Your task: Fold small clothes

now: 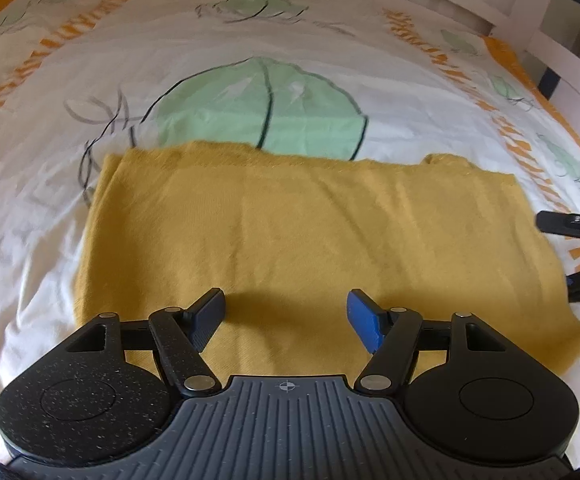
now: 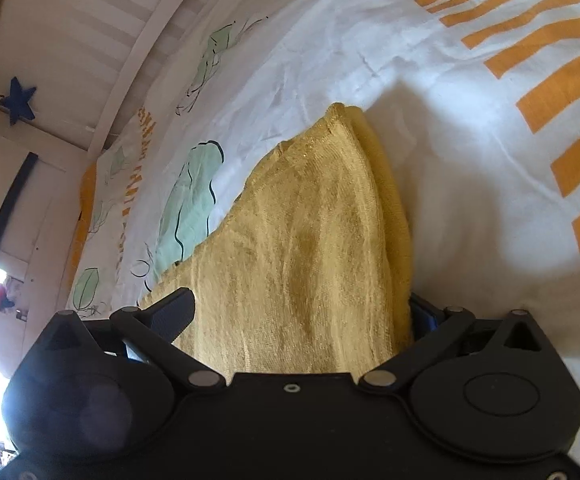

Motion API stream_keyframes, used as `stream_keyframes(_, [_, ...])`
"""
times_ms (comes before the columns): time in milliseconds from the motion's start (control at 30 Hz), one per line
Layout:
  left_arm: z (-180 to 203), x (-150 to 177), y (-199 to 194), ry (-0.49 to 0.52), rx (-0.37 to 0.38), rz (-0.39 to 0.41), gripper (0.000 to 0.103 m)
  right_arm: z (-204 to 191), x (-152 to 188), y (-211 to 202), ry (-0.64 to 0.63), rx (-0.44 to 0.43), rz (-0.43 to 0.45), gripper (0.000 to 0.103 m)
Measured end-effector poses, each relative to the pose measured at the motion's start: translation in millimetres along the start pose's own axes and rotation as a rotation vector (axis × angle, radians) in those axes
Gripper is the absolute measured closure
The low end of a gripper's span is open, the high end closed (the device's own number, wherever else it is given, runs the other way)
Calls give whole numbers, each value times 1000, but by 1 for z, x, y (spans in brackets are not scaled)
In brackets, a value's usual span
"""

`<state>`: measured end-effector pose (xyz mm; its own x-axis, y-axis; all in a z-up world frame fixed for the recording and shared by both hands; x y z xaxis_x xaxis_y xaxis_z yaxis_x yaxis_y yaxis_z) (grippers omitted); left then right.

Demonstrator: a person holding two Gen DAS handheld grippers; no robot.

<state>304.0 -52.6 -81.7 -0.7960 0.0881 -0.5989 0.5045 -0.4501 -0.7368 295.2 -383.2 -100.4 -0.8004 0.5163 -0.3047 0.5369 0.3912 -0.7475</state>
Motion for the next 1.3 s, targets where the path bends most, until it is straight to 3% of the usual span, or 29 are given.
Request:
stream_keyframes(167, [15, -1, 14, 15, 14, -13, 37, 0, -3, 3, -14, -10, -7, 0])
stream_keyframes(233, [21, 1, 25, 27, -14, -39, 35, 2, -3, 4, -13, -20, -11, 0])
stream_keyframes(400, [36, 5, 42, 78, -99, -57, 17, 8, -4, 3, 0, -45, -23, 0])
stream_keyframes(667, [37, 4, 48, 80, -113, -69, 7, 16, -6, 2, 14, -96, -36, 0])
stream_keyframes(867, [27, -3, 33, 53, -46, -103, 9, 15, -7, 3, 6, -103, -31, 0])
stream_keyframes(1033, [5, -8, 1, 20, -124, -73, 9, 8, -6, 3, -36, -86, -18, 2])
stream_keyframes(1067, [-1, -9, -5, 14, -139, -67, 9, 6, -5, 3, -46, -75, -13, 8])
stream_keyframes(1133, [-12, -12, -15, -3, -155, -53, 9, 6, -5, 4, -48, -48, -12, 44])
stream_keyframes(1200, [-24, -14, -24, -29, -165, -32, 9, 9, -3, 8, -28, -22, -22, 59])
stream_keyframes(1300, [-44, -16, -30, -89, -163, -5, 9, 12, -2, 7, -5, -9, -12, 69])
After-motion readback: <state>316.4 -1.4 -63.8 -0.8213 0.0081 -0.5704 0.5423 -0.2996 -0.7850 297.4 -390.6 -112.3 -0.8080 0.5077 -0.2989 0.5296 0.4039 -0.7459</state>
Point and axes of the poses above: each gripper's, at about its wrist camera, not at the fingertips, and y roughly the way its jaws point, z to its right, x to its underside, the point moved 2 cm from there along y, roughly the way its jaws point, and after that the axes turned 13 degrees about x, right-handed, at the moved point
